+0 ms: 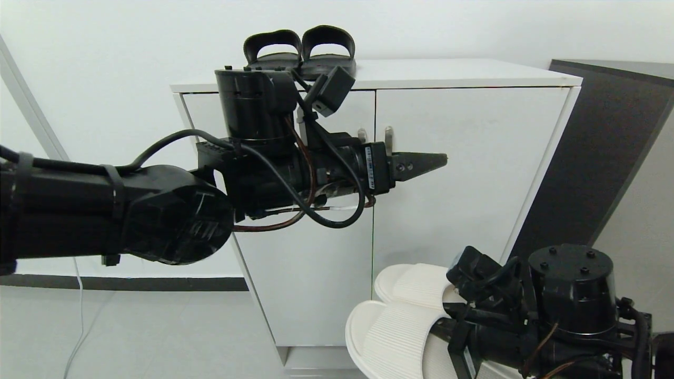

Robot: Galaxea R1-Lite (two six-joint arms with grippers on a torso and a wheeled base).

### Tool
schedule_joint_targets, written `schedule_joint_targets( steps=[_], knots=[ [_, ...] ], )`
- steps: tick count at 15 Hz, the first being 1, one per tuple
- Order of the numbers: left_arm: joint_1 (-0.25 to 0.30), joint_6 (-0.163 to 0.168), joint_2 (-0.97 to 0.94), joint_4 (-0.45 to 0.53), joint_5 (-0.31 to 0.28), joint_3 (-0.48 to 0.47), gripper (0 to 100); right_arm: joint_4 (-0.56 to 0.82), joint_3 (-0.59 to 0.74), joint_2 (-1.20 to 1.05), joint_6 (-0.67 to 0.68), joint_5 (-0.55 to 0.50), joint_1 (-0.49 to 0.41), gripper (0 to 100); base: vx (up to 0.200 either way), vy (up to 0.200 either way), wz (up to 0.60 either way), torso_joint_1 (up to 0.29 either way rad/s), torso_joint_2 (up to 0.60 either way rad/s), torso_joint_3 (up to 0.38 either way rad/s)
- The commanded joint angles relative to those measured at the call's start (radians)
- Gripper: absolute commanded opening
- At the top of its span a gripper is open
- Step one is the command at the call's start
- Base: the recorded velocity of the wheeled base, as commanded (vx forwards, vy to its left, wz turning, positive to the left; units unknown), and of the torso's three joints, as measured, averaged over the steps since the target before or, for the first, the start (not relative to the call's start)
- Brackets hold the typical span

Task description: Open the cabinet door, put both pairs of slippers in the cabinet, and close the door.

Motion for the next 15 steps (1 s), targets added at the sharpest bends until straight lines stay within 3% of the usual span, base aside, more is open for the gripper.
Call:
schedule_joint_targets(
  steps=[1,6,9,11,15],
  knots=[
    [0.002,0.001,0.018,-0.001,0.025,-0.014,100,0.001,0.003,0.002,-0.001,0.000,0.000,0,0.000,0.000,0.00,0.000,0.00,0.000],
    [0.008,0.004,0.031,-0.006,0.140,-0.017,100,0.001,0.005,0.003,-0.004,0.000,0.000,0,0.000,0.000,0.00,0.000,0.00,0.000],
    [0.015,0.004,0.046,-0.011,0.150,-0.032,100,0.001,0.005,0.002,-0.005,0.000,0.000,0,0.000,0.000,0.00,0.000,0.00,0.000],
    [0.015,0.004,0.083,-0.003,0.187,-0.087,100,0.001,0.005,0.002,-0.004,-0.001,0.000,0,0.000,0.000,0.00,0.000,0.00,0.000],
    [0.015,0.002,0.138,0.002,0.192,-0.138,100,-0.001,0.008,0.003,-0.004,-0.001,0.000,0,0.000,0.000,0.00,0.000,0.00,0.000]
  ],
)
